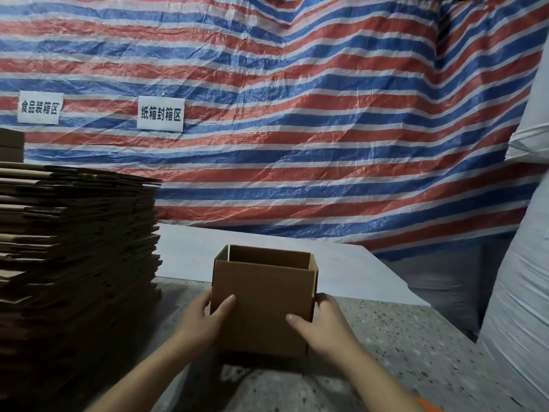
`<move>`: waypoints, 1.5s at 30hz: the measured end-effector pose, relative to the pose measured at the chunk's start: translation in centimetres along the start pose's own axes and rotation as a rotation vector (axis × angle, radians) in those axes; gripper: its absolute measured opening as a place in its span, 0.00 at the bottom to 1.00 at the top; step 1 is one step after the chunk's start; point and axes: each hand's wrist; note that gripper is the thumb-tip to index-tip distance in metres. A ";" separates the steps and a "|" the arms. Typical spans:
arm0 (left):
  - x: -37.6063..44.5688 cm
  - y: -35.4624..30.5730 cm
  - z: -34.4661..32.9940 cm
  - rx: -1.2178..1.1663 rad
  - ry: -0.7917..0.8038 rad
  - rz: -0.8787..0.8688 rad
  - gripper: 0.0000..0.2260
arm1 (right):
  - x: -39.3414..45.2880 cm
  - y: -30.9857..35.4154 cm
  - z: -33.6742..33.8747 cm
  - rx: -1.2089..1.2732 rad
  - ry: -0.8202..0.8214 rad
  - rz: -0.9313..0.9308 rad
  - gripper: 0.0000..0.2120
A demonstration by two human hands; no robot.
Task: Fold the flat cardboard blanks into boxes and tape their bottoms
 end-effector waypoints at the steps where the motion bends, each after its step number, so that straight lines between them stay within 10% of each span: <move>1: 0.9 0.3 -0.1 0.018 -0.003 -0.012 0.10 | 1.0 0.2 -0.3 -0.040 -0.001 0.004 0.26; 22: 25.7 10.4 -1.1 0.399 0.024 0.074 0.24 | 26.3 -2.1 -12.2 -0.108 0.022 -0.022 0.21; 31: 25.3 10.3 -5.1 0.703 -0.302 0.038 0.19 | 30.7 -1.8 -14.4 0.147 0.036 -0.183 0.26; 45: 24.3 9.0 -5.2 0.708 -0.315 0.102 0.14 | 28.1 -1.3 -12.9 0.277 0.255 -0.229 0.25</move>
Point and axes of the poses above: each hand's wrist, its own x-axis towards the middle knuckle, its own z-axis out of the back of the hand, y = z × x, and after that the axes turned 9 degrees about x, right-handed
